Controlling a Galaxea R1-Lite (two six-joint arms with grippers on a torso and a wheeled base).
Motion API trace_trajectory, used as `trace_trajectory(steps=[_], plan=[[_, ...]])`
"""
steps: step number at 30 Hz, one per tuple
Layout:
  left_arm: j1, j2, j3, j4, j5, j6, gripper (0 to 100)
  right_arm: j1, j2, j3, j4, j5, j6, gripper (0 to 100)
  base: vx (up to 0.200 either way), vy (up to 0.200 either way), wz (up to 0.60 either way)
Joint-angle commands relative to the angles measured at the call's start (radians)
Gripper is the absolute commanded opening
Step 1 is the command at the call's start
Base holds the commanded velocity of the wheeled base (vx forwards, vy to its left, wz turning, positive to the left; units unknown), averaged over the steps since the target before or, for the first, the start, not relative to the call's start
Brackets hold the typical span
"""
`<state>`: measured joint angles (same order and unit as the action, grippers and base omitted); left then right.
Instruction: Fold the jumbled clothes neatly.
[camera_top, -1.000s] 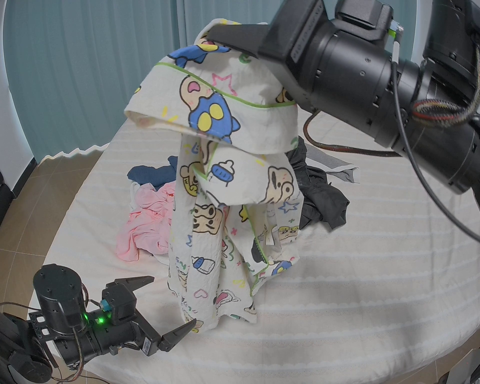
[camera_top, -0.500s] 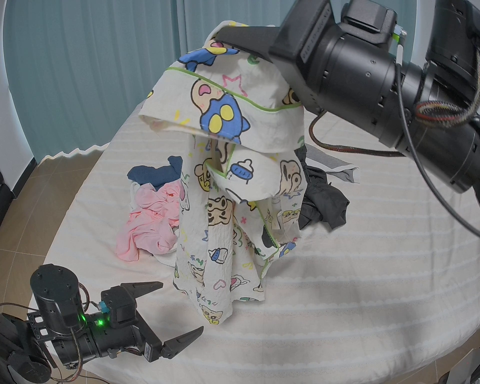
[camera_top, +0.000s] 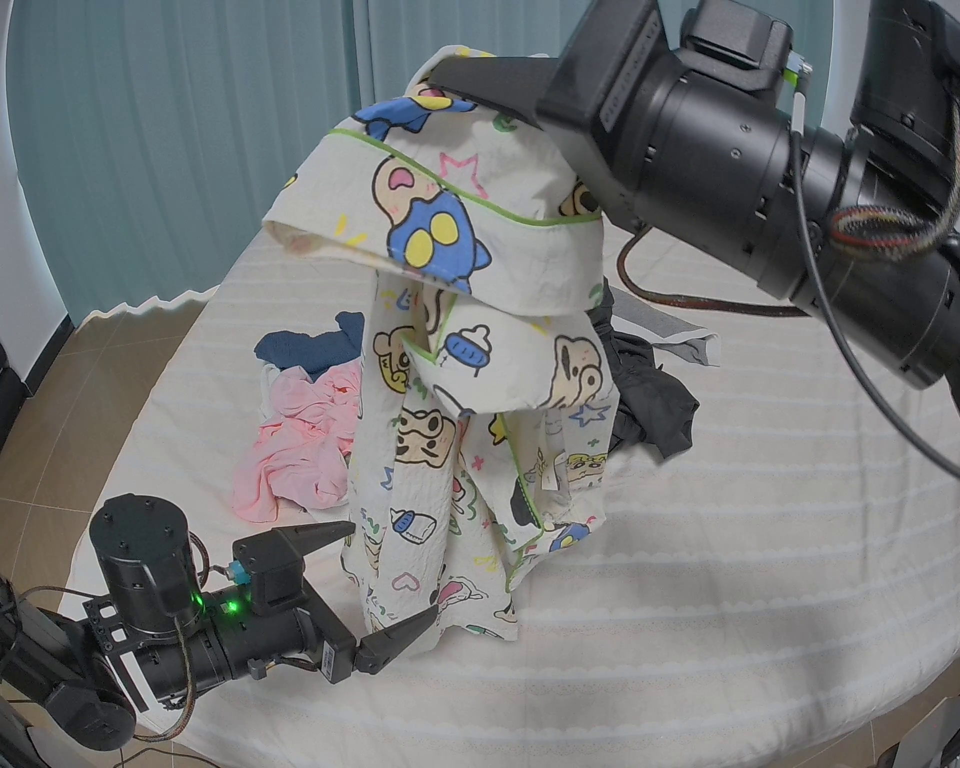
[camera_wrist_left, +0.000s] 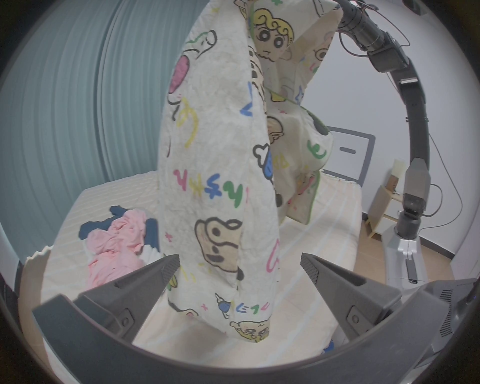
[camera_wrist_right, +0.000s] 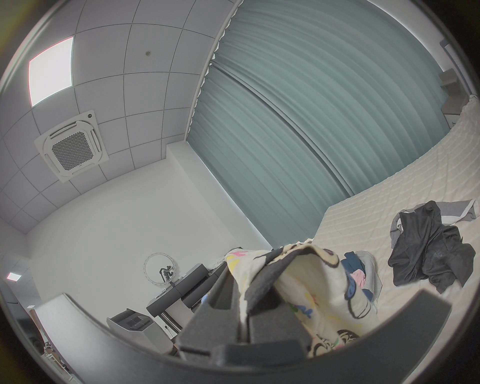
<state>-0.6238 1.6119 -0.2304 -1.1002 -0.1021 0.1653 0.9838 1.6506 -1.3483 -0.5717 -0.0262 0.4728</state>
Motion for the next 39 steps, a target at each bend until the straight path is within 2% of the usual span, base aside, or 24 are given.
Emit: trace_trajectory(steps=[1,3,7,18,32,33,36,39], plan=[[0.009,0.075,-0.004,-0.043,-0.064,-0.003,100,0.001,0.001,0.000,0.001,0.002,0.000,0,0.000,0.000,0.00],[0.009,0.086,-0.006,-0.061,-0.090,-0.006,100,0.001,0.003,0.000,0.000,0.002,0.001,0,0.000,0.000,0.00],[0.016,0.121,-0.024,-0.067,-0.094,-0.006,100,-0.001,0.003,0.006,-0.002,0.003,0.001,0,0.000,0.000,0.00],[0.111,0.166,-0.064,-0.113,-0.082,0.011,100,-0.001,0.000,0.014,0.000,0.003,0.001,0,0.000,0.000,0.00],[0.093,0.419,-0.053,-0.471,-0.100,-0.027,100,-0.002,0.000,0.014,0.000,0.003,0.001,0,0.000,0.000,0.00],[0.081,0.416,-0.044,-0.471,-0.105,-0.052,0,-0.004,0.000,0.014,0.000,0.003,0.001,0,0.000,0.000,0.00],[0.061,0.408,-0.035,-0.471,-0.105,-0.093,0,-0.017,0.001,0.014,0.000,0.003,0.001,0,0.000,0.000,0.00],[0.061,0.388,-0.018,-0.471,-0.105,-0.095,0,-0.030,0.003,0.017,-0.002,0.005,0.001,0,0.000,0.000,0.00]])
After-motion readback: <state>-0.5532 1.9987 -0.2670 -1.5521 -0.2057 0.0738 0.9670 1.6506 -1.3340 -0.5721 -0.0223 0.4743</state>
